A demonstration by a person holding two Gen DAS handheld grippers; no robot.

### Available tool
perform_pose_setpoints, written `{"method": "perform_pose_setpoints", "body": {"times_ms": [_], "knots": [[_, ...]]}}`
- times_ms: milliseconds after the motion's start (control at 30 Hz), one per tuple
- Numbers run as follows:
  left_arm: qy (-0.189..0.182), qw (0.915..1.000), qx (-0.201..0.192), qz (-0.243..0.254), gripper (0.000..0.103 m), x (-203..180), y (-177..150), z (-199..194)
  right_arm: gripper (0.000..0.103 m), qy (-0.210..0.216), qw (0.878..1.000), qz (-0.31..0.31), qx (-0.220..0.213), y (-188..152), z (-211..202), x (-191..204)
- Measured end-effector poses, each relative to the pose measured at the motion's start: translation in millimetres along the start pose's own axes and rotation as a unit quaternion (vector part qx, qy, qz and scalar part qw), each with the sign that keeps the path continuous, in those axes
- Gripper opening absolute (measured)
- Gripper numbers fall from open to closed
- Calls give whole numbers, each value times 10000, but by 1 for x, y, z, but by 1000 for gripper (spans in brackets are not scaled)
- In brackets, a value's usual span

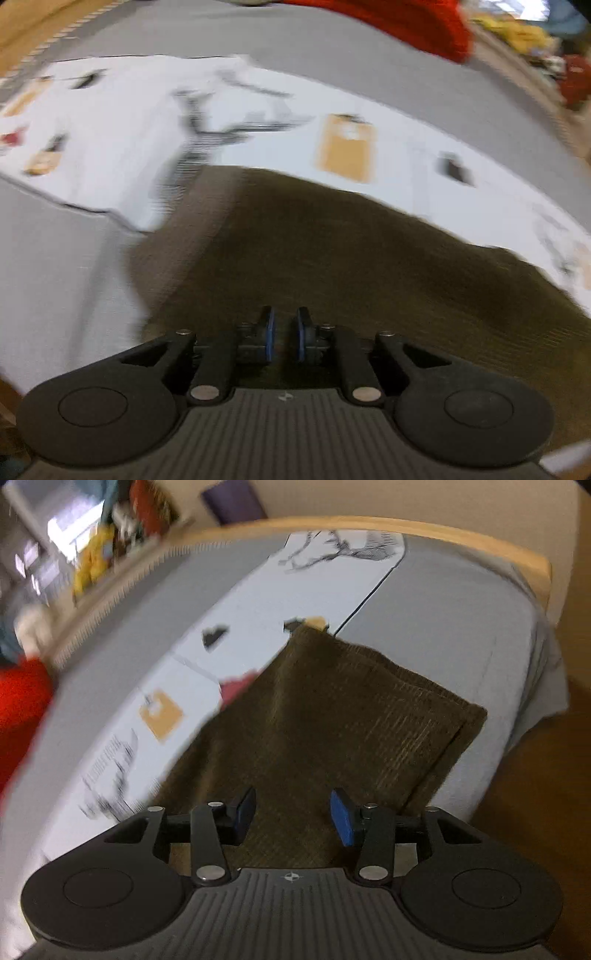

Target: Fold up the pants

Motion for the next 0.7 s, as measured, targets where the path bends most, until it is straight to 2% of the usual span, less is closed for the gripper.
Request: {"method": "perform_pose_setpoints", "body": {"times_ms": [100, 200, 333, 500, 700], "knots": [[-484, 9982, 68, 361, 25, -33, -13, -5, 48, -271, 9995, 133, 93, -2, 3, -19], [-532, 9951, -44, 830, 31, -60, -27, -5, 48, -166, 9985, 488, 172, -4, 7, -35], [-632, 9914, 58, 1142, 34, -80, -45, 1, 48, -318, 9979, 515, 242, -6, 12, -43], [-612, 9887, 111, 1363, 36, -85, -47, 13, 48, -332, 9976, 580, 177, -7, 11, -50], [-689, 9892, 109, 1289, 40, -81, -44, 11, 48, -444, 9964, 687, 239, -7, 15, -58]]}}
Point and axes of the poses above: each gripper's, at about its wrist camera, not at the fingertips, and z roughly the way its jaws point, x to its left, y to its top, the point moved 6 cm from there along z, roughly the way its jaws point, and after that the axes turned 12 degrees about -z, right-handed, at the moved point
